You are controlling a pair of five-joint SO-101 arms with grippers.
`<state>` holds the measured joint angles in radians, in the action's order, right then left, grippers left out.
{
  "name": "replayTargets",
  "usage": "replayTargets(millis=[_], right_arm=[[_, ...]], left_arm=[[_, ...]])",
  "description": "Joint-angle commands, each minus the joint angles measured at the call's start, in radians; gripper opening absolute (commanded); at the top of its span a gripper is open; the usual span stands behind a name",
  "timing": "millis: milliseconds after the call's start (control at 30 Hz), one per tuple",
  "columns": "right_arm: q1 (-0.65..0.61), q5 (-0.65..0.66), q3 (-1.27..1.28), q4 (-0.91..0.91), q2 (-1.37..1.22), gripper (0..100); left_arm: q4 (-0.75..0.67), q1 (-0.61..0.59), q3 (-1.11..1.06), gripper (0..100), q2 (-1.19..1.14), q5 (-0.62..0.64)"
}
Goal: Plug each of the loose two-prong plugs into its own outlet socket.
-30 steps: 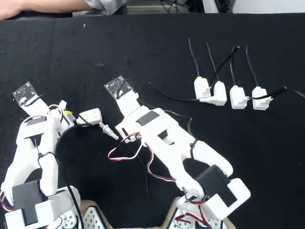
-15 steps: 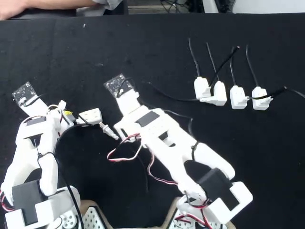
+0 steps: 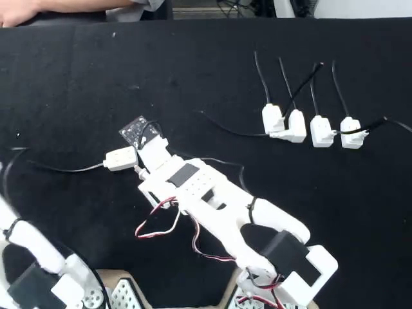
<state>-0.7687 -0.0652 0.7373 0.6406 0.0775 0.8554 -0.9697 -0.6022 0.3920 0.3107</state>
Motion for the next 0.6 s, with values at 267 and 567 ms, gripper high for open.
replayTargets(millis=[267,567], right_arm=[[-0.011,-0.002,-0.015,-0.178,-0.071,11.4],[-0.038,0.069,-0.160,-0.081,-0.160,2.1]], left_arm=[[-0.057,0.208,-0.153,24,0.046,-0.012],[-0.213,0.289,-0.341,24,0.046,-0.012]])
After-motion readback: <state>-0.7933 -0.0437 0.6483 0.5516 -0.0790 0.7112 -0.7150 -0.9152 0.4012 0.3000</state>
